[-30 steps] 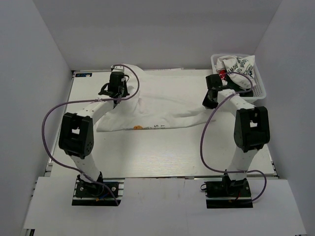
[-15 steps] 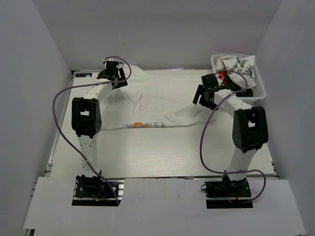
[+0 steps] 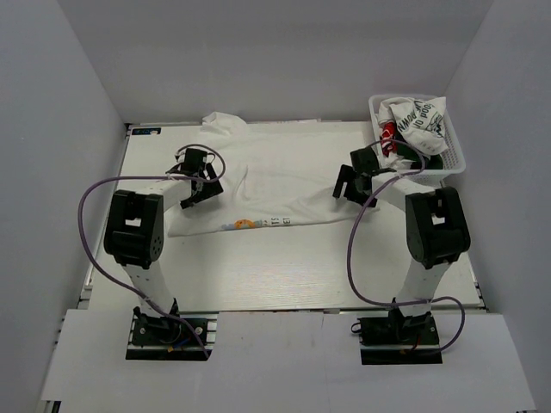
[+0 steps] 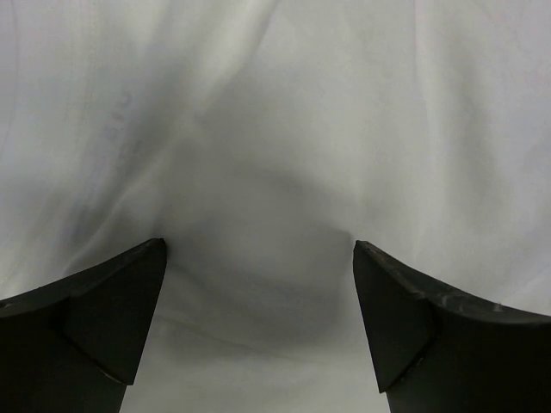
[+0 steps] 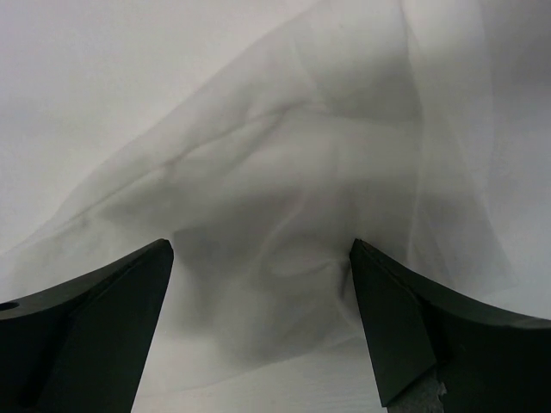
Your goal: Fold and stack the t-shirts
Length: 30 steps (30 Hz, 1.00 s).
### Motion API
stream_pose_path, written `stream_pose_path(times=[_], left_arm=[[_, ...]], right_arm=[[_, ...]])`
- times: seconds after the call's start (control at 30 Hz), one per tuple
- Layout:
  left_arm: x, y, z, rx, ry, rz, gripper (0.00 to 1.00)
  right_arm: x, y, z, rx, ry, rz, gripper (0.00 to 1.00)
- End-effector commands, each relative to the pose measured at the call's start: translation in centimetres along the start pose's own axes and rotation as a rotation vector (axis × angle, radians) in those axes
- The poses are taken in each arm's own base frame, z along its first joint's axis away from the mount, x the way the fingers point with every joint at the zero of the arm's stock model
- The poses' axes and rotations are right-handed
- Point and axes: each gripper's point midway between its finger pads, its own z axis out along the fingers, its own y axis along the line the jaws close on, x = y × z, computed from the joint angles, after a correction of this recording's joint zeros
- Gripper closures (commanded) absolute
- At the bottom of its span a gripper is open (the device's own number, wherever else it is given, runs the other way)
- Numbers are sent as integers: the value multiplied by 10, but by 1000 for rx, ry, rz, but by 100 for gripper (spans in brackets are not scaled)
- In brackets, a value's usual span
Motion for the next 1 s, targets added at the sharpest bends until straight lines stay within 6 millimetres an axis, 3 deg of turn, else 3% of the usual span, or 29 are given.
stream_pose_path(times=[0.0,0.03,0.07,0.1,0.13,0.17,0.2,0.27,0.33,0.37,0.4,0.43,0.47,0.5,0.53,0.57,0.6,0.63,0.67,0.7,0.73,0.77,0.8,0.83,0.87,0.9,0.97], left_arm=[[66,39,-18,-112,180,-39,0],[78,40,-25,-117,196,-39,0],[105,57,-35,-166,259,-66,0],[106,58,-50,-152,253,-100,0],[132,69,-58,-169,305,-135,0],[144,78,-70,-196,334,-150,0],[152,84,-78,-208,342,-170,0],[163,91,-97,-201,332,-235,0],[157,88,-110,-171,301,-236,0],[140,81,-119,-130,252,-250,0],[134,80,-128,-128,250,-250,0],[103,74,-138,-118,167,-261,0],[89,71,-145,-102,132,-242,0],[54,59,-154,-54,34,-239,0],[37,53,-157,-33,-7,-232,0],[20,48,-159,-17,-40,-242,0],[-12,27,-159,60,-84,-217,0],[-44,7,-152,100,-130,-173,0],[-44,6,-152,100,-131,-173,0],[-83,-8,-161,128,-208,-142,0],[-88,-14,-128,89,-161,-116,0],[-100,-18,-117,64,-163,-98,0],[-140,-31,-122,88,-234,-59,0],[-149,-33,-111,69,-217,-36,0],[-143,-37,-66,22,-151,0,0],[-180,-52,-72,45,-228,6,0],[-197,-74,-41,77,-215,69,0]], right_arm=[[56,-20,-13,4,117,39,10],[84,-31,-17,37,172,77,10],[98,-34,-23,48,193,100,10],[118,-40,-35,46,205,104,10],[138,-47,-46,48,222,112,10],[139,-45,-58,25,192,121,10],[172,-61,-62,58,252,115,10],[174,-55,-83,15,206,116,10],[174,-52,-100,-25,177,90,10],[171,-47,-106,-44,163,67,10],[151,-37,-119,-61,127,61,10],[137,-33,-129,-74,80,44,10],[116,-23,-141,-90,28,33,10],[95,-22,-151,-70,-34,32,10],[76,-16,-157,-80,-76,43,10],[66,-12,-160,-86,-97,42,10],[55,-4,-156,-100,-111,44,10],[25,17,-151,-111,-129,43,10],[25,17,-151,-111,-129,44,10],[15,19,-148,-101,-139,55,10],[-13,30,-148,-95,-179,65,10],[-18,29,-130,-55,-155,59,10],[-37,33,-132,-51,-178,62,10],[-46,33,-128,-31,-186,60,10],[-54,32,-108,10,-158,55,10],[-75,35,-113,6,-195,68,10],[-101,44,-98,11,-219,52,10]])
